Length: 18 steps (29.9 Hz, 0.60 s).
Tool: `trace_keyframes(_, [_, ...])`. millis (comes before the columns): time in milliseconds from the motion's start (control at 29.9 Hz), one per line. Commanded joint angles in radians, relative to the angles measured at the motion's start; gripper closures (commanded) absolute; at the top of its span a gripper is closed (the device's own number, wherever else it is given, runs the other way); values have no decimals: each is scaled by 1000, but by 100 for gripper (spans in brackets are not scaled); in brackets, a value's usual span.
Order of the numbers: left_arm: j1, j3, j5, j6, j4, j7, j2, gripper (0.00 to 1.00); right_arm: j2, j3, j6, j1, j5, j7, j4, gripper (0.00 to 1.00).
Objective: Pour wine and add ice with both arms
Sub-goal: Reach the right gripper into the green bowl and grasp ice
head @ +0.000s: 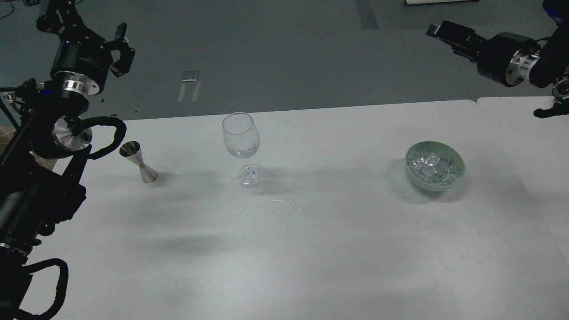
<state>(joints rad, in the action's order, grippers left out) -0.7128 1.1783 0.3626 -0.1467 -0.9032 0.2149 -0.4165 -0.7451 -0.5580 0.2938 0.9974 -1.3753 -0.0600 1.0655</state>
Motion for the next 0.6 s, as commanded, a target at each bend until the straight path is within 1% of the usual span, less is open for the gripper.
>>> trace_keyframes(0, [4,4,-10,-25,0,-26,-30,2,-36,129,1,33,-131,-4,33,0])
trace_keyframes(67, [4,0,-7,-36,13,-46,-66,2,-37,185,1,33,-187,-17,34,0])
trace_keyframes(100, [6,-2,-5,-56,23,-52,-83,3,-37,217,1,27,-212,-18,34,1])
trace_keyframes(167, [4,-2,-11,-86,38,-52,-82,3,-39,248,1,24,-229,-20,37,2])
trace_keyframes(201, [4,0,-11,-117,61,-51,-73,3,-40,282,1,20,-240,-20,48,3])
trace_keyframes(234, [4,0,-13,-129,72,-52,-71,3,-45,302,-1,18,-243,-20,53,6])
trace_keyframes(267, [4,0,-13,-148,79,-55,-68,3,-63,344,1,17,-249,-20,62,15])
trace_keyframes(301, [6,-2,-14,-157,79,-57,-61,3,-83,389,-1,15,-254,-20,71,22])
trace_keyframes(468, [19,-3,-14,-175,79,-58,-42,3,-138,426,-7,-17,-254,-20,140,26])
trace_keyframes(568, [35,-2,-16,-177,79,-57,-41,3,-143,426,-7,-45,-254,-20,145,29])
